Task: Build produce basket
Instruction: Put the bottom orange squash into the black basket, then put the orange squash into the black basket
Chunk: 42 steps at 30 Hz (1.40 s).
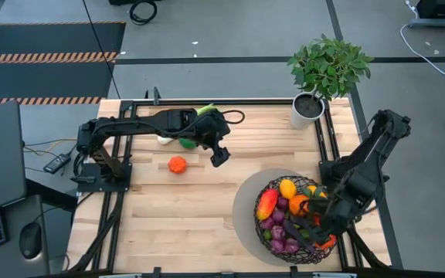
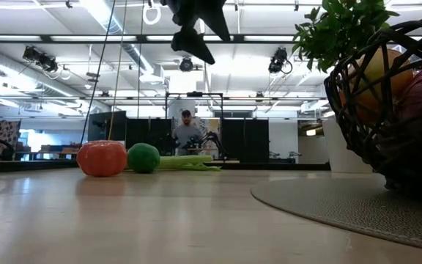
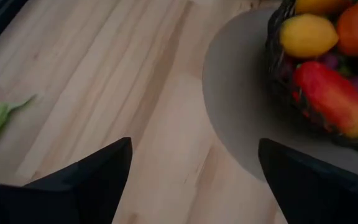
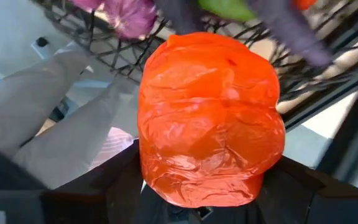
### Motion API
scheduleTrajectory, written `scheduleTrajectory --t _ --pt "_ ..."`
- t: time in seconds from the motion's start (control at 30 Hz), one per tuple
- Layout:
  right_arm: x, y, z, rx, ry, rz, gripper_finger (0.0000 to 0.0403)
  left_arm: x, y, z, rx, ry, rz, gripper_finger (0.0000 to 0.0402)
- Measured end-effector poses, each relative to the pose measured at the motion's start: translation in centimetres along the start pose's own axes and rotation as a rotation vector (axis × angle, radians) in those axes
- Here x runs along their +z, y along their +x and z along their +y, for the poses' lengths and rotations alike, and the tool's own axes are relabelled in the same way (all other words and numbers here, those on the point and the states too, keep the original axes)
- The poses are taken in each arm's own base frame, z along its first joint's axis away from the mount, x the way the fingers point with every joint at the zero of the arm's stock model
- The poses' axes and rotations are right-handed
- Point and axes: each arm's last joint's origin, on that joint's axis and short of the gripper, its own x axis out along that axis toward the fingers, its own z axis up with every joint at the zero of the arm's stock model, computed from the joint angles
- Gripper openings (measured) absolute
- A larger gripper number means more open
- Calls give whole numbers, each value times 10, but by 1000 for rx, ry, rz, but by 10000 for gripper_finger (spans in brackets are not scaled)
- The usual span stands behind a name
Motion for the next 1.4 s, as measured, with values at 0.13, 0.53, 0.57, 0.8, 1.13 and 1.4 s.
scheduleTrajectory --t 0.13,0.53,0.57,0.8,1.13,1.4 --pt "-6 15 9 13 3 18 278 -3 0 1 8 35 32 355" --pt "-5 34 16 -7 92 -25 386 -17 1 13 55 152 193 355" --pt "-4 34 16 -8 95 -28 393 -18 1 15 61 163 213 355" --pt "4 12 15 116 115 -115 387 -24 -8 34 104 137 308 355" --pt "23 -48 2 475 82 -424 386 -23 -24 65 176 20 332 355" --pt "45 -83 -5 541 -116 -667 385 -66 -14 69 216 -197 380 355"
